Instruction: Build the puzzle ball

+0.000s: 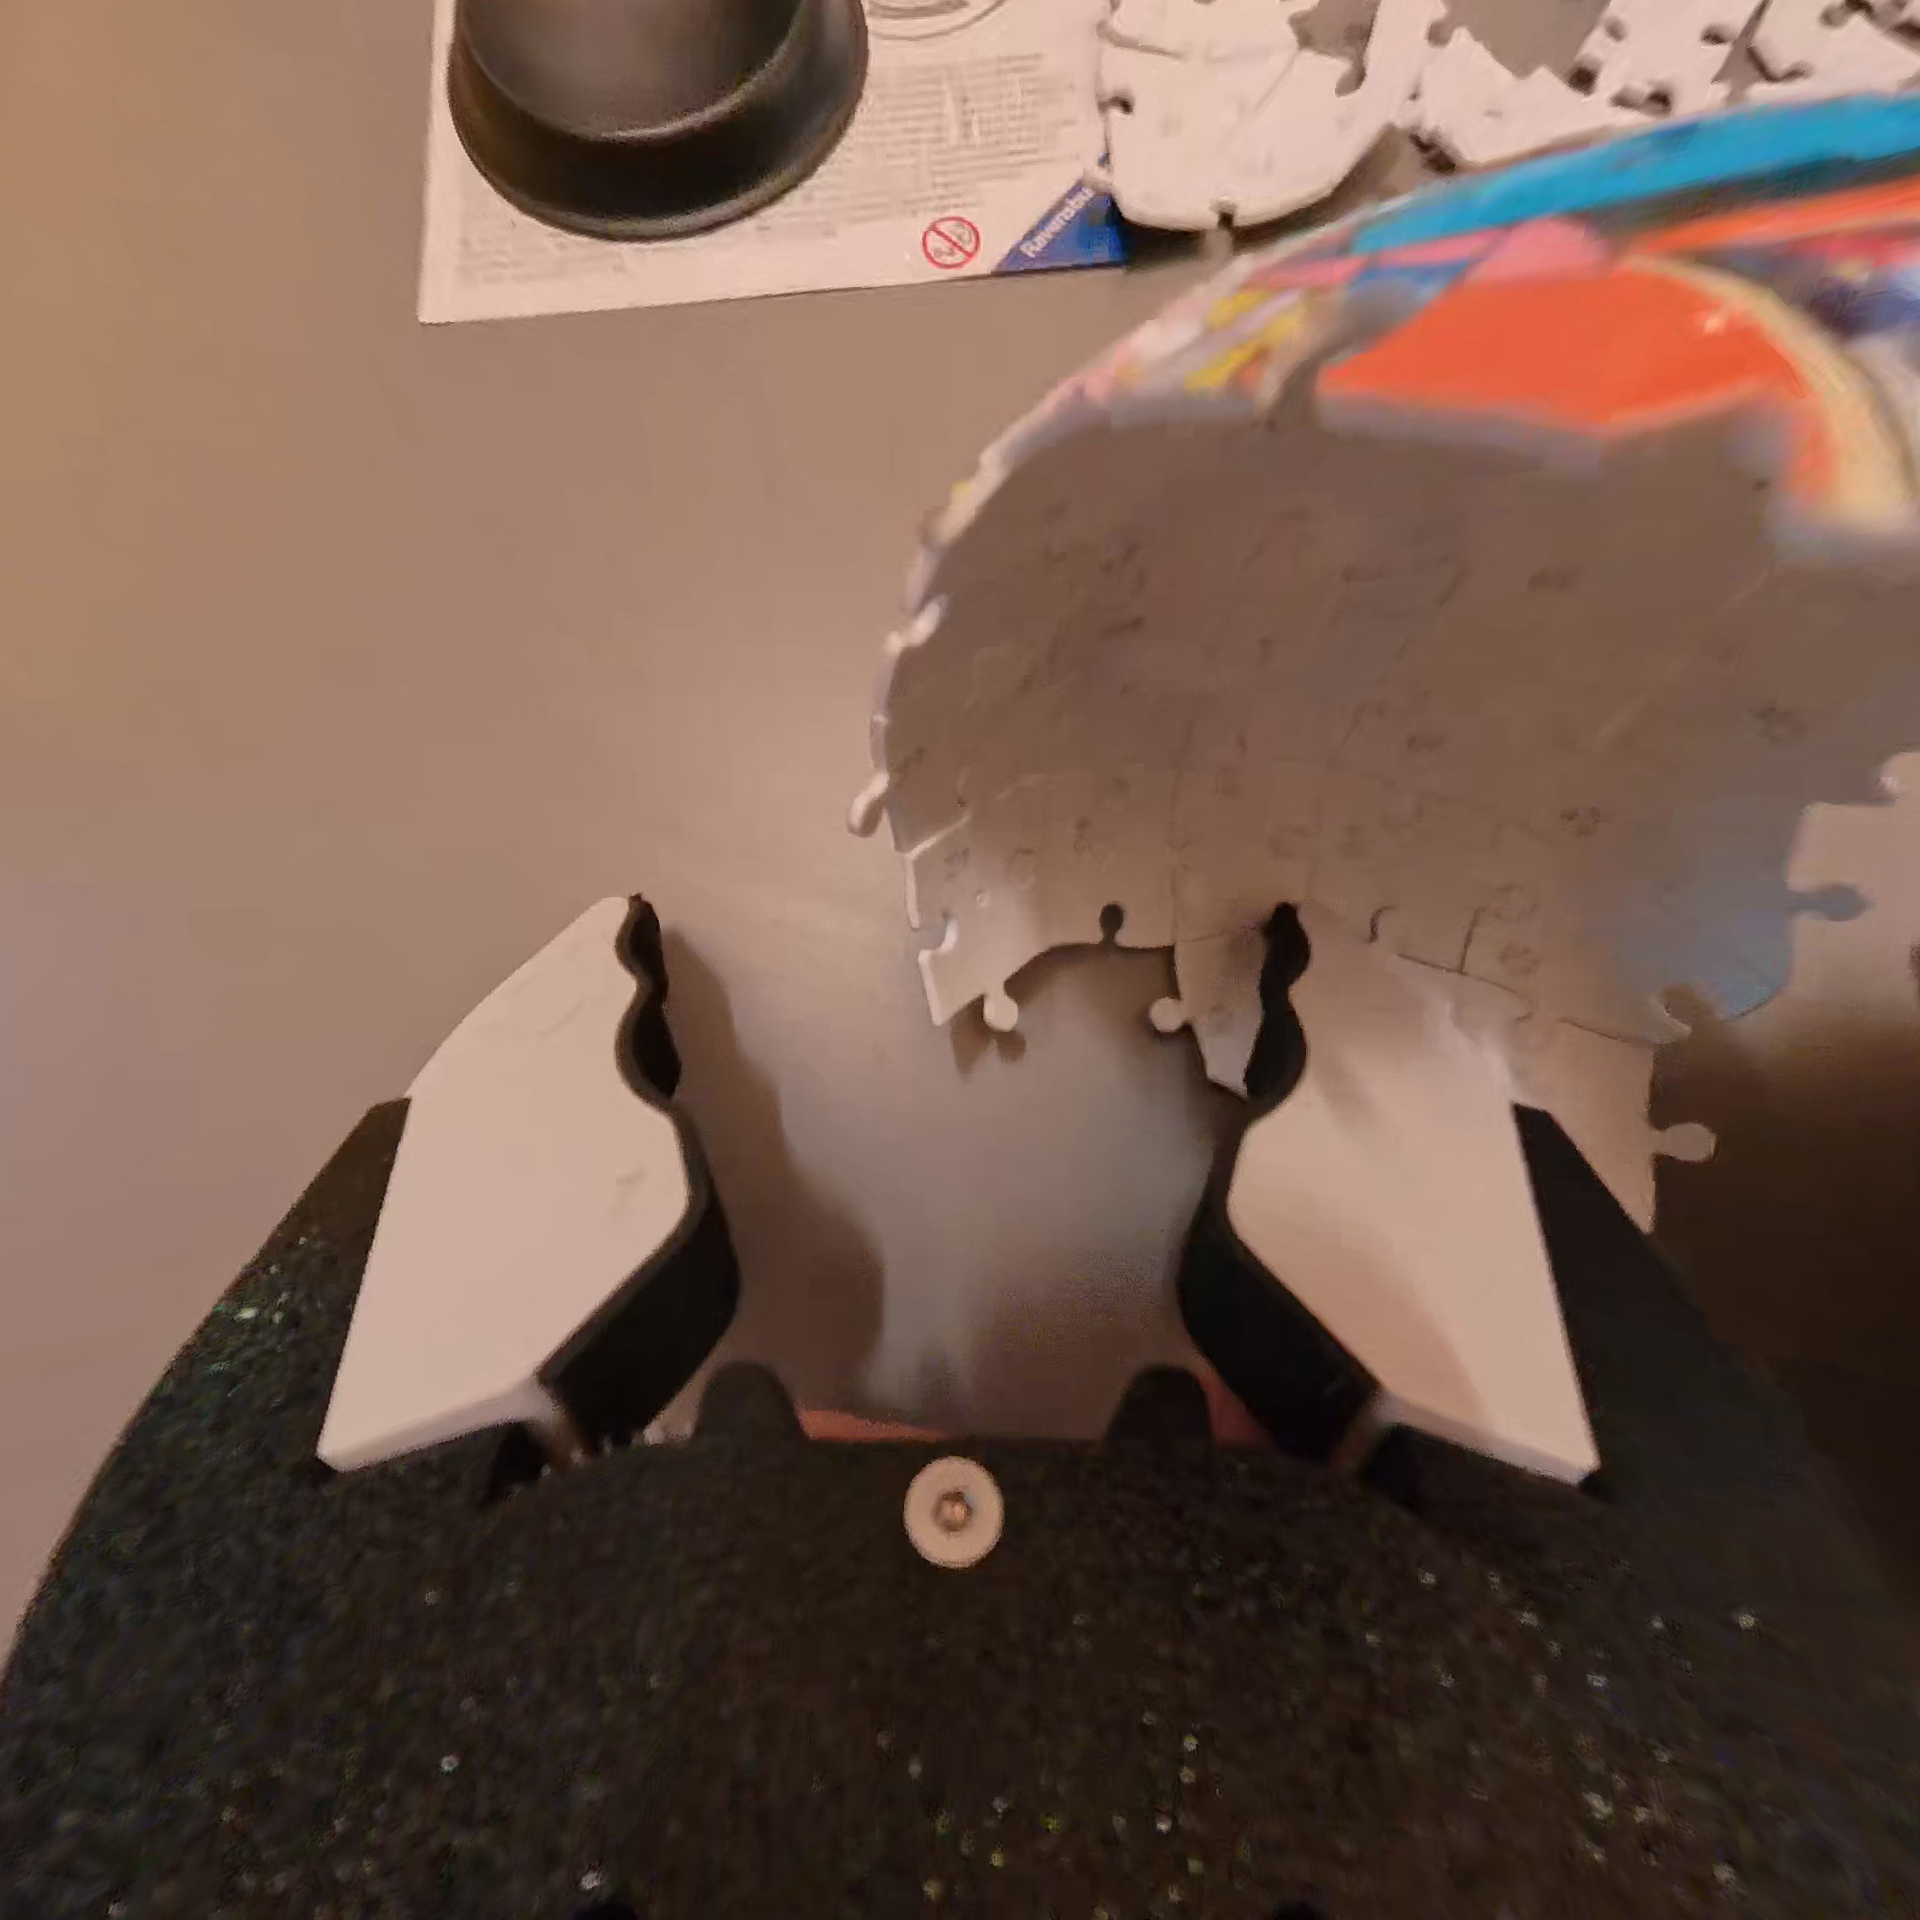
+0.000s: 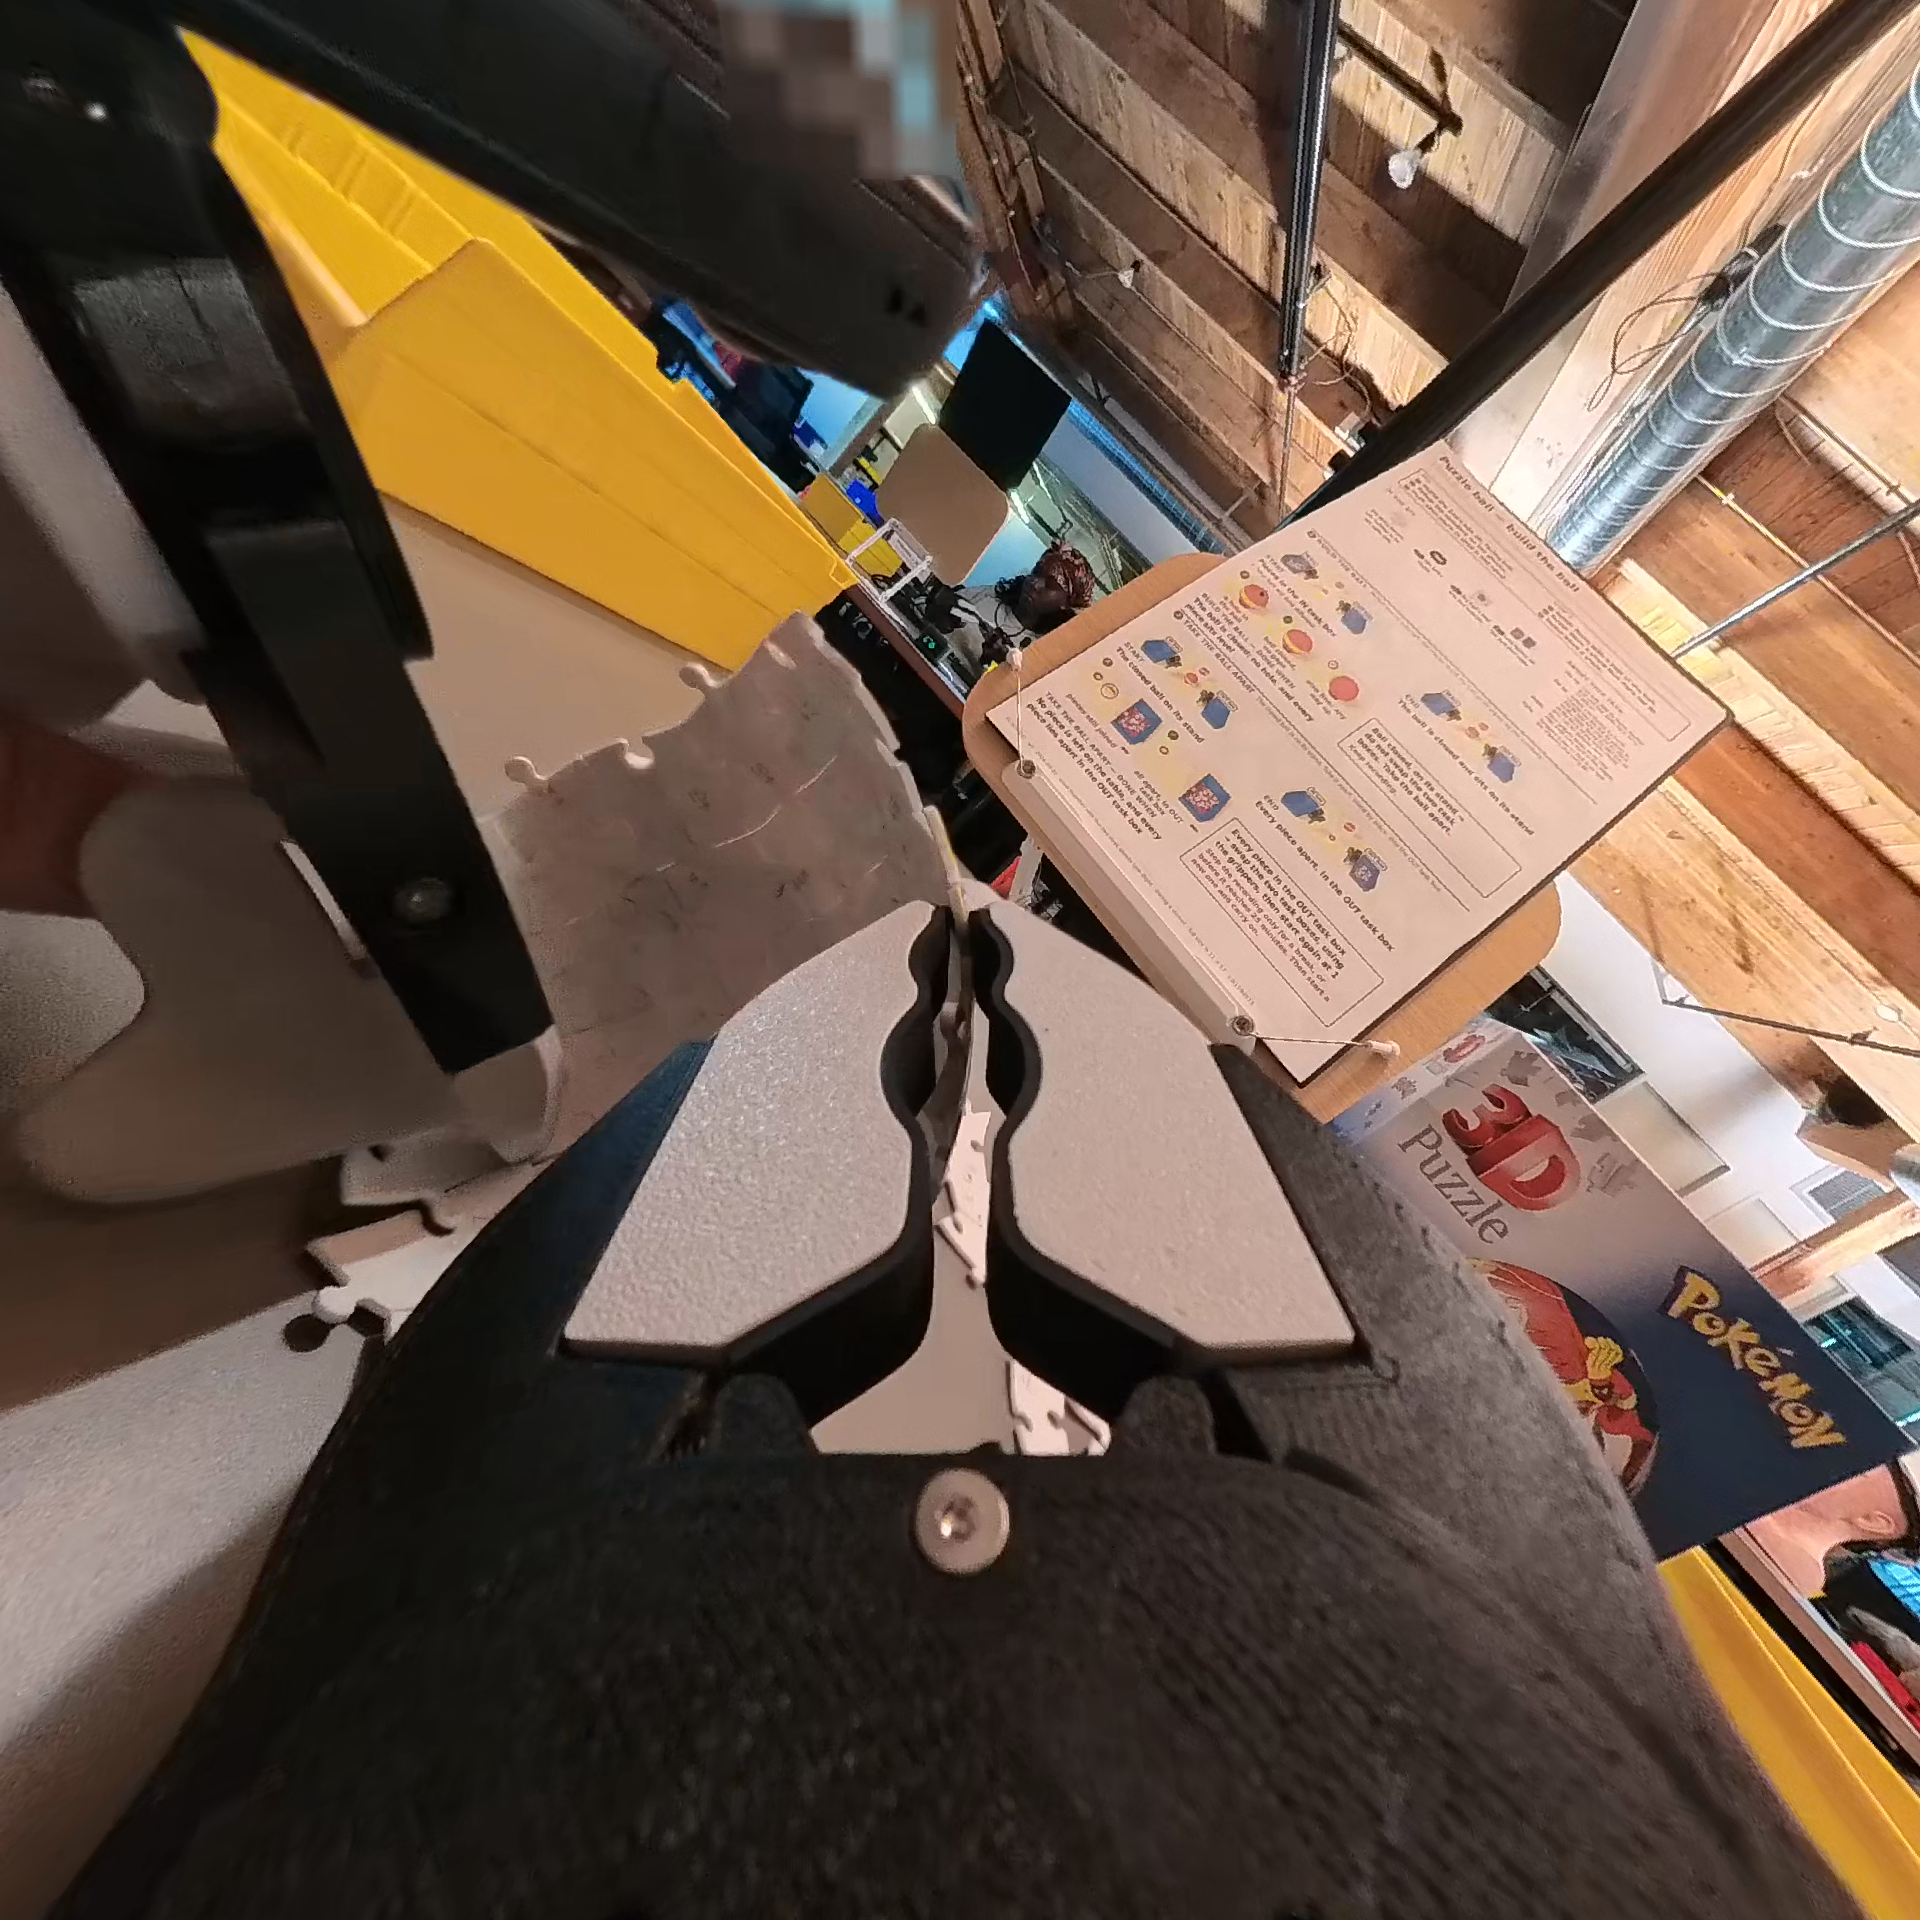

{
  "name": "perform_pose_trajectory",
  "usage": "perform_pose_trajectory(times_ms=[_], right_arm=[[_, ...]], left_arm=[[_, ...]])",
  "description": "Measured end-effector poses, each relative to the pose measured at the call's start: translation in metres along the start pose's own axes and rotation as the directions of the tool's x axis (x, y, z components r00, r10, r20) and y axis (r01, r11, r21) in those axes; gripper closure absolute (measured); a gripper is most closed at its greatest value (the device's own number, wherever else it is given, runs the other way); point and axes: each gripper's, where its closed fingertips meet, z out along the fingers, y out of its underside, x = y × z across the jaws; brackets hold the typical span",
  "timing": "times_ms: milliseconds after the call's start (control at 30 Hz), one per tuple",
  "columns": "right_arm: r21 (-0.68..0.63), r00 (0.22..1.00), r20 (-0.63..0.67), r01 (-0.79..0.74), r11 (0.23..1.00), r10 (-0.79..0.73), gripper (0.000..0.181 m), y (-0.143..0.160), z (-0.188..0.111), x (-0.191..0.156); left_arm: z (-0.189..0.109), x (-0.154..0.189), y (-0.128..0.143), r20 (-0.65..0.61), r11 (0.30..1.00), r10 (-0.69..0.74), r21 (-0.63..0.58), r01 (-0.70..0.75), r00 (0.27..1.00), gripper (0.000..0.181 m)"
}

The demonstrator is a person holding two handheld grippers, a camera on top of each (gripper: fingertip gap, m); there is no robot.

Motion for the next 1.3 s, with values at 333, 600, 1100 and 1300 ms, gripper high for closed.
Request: perform_pose_trajectory(times_ms=[333, 600, 1100, 1300], right_arm=[[0.002, 1.0, -0.001, -0.005, 1.0, 0.005, 0.177, 0.0, 0.0, 0.0], [0.003, 1.0, -0.001, -0.008, 1.0, 0.008, 0.177, 0.0, 0.0, 0.0], [0.002, 1.0, 0.0, -0.003, 1.0, 0.003, 0.177, 0.0, 0.0, 0.0], [0.004, 1.0, -0.001, -0.002, 1.0, 0.002, 0.177, 0.0, 0.0, 0.0]], left_arm=[[-0.002, 0.001, -0.004, -0.013, 1.0, -0.005, -0.001, 0.005, 1.0, 0.075], [-0.014, -0.014, -0.01, -0.014, 0.999, -0.031, 0.018, 0.032, 0.999, 0.077], [-0.002, -0.011, 0.002, 0.031, 0.998, 0.031, -0.057, -0.029, 0.999, 0.066], [-0.008, -0.017, -0.005, 0.052, 1.0, 0.0, -0.001, 0.0, 0.999, 0.084]])
